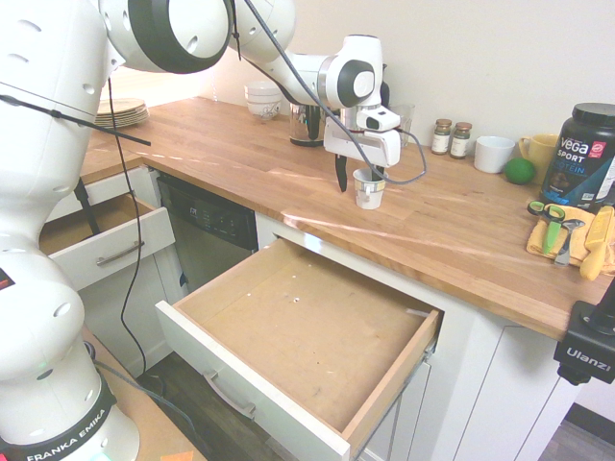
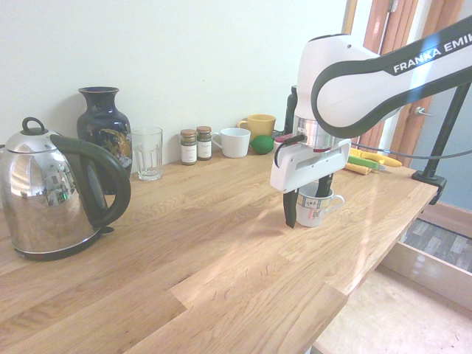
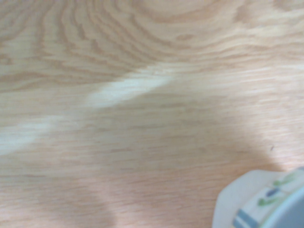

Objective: Put mug in the drawer

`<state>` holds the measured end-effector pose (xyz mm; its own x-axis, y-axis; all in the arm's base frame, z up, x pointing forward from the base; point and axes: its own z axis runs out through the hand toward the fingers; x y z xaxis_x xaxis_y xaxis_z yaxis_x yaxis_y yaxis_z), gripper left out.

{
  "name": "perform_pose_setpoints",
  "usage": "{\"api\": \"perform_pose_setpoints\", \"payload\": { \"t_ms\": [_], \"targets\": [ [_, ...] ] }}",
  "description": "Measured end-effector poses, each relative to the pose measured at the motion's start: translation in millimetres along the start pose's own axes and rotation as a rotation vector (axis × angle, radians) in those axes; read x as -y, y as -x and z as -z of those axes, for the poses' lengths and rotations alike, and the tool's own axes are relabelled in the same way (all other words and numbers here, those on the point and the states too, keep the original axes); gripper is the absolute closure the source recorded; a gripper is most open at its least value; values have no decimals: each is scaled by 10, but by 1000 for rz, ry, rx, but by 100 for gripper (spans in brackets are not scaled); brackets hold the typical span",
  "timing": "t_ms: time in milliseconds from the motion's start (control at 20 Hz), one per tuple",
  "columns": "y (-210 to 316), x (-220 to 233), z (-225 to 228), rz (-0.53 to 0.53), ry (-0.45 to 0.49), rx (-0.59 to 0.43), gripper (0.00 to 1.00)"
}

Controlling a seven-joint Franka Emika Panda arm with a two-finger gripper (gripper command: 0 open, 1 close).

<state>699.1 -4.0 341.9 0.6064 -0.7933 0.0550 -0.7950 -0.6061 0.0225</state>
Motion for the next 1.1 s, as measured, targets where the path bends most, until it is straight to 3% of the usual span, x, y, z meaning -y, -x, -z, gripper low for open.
{"api": "perform_pose_setpoints", "payload": {
  "t_ms": [50,1100],
  "targets": [
    [-2,4,-24,-1,-2,1,100],
    [-42,6,-41,-6,-24,-7,100]
  ]
}}
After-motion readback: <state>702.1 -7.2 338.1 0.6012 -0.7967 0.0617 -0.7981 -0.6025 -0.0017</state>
